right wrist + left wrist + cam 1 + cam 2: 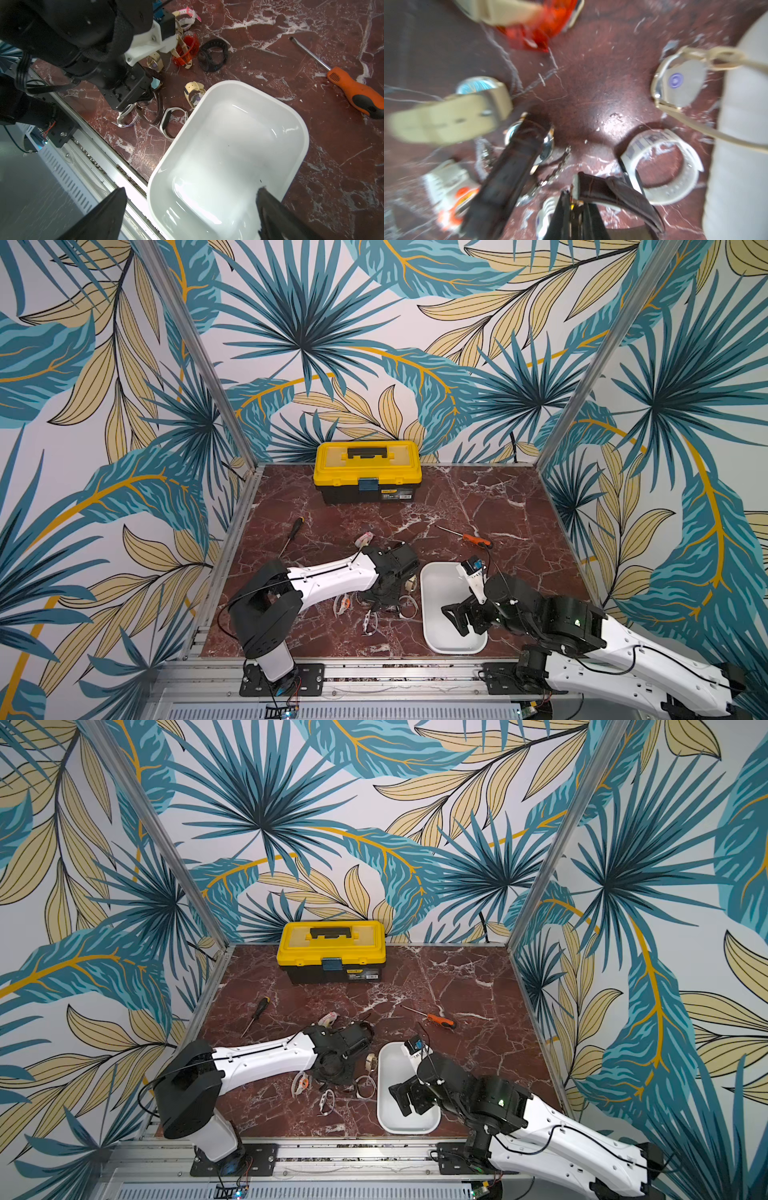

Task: Put the watch into the storage box
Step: Pick up the watch at the center of the board, then place the watch in the storage box.

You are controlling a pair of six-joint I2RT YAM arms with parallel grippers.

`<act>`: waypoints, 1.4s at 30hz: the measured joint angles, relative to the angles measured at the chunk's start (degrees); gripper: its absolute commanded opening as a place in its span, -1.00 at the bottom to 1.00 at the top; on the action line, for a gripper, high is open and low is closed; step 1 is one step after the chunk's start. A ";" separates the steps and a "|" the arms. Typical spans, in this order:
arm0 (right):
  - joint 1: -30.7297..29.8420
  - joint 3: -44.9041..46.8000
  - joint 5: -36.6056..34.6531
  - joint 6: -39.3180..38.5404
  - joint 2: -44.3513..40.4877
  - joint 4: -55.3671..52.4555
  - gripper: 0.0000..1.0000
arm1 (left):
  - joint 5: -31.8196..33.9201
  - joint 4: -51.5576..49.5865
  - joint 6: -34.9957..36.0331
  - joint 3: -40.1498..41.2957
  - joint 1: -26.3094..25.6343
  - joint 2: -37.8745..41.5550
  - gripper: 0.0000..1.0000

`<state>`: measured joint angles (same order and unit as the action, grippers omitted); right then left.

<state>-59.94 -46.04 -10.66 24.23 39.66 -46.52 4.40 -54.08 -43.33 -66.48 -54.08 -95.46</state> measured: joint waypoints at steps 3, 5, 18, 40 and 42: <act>-0.07 0.15 0.76 -1.16 -3.91 1.55 0.99 | 1.33 -4.63 1.57 -6.71 -0.39 0.92 -0.94; -0.07 0.15 0.79 -1.62 -6.08 2.08 0.99 | 1.86 -6.82 2.93 -12.09 -0.66 0.94 -0.93; -0.07 -1.49 -0.83 -1.16 -9.81 -1.57 0.99 | -0.24 -15.65 12.96 -48.09 -2.05 -22.03 -0.92; -0.11 -1.53 -2.97 0.22 -10.51 -3.26 0.99 | -0.74 -14.62 12.70 -48.72 -3.76 -35.78 -0.90; -0.11 -1.51 -3.10 0.22 -10.51 -3.21 0.99 | -0.15 -14.25 12.41 -48.72 -3.74 -36.30 -0.83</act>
<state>-60.05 -47.55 -13.76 24.45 29.15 -49.74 4.25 -68.34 -30.92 -115.20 -57.82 -131.76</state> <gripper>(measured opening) 0.995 0.128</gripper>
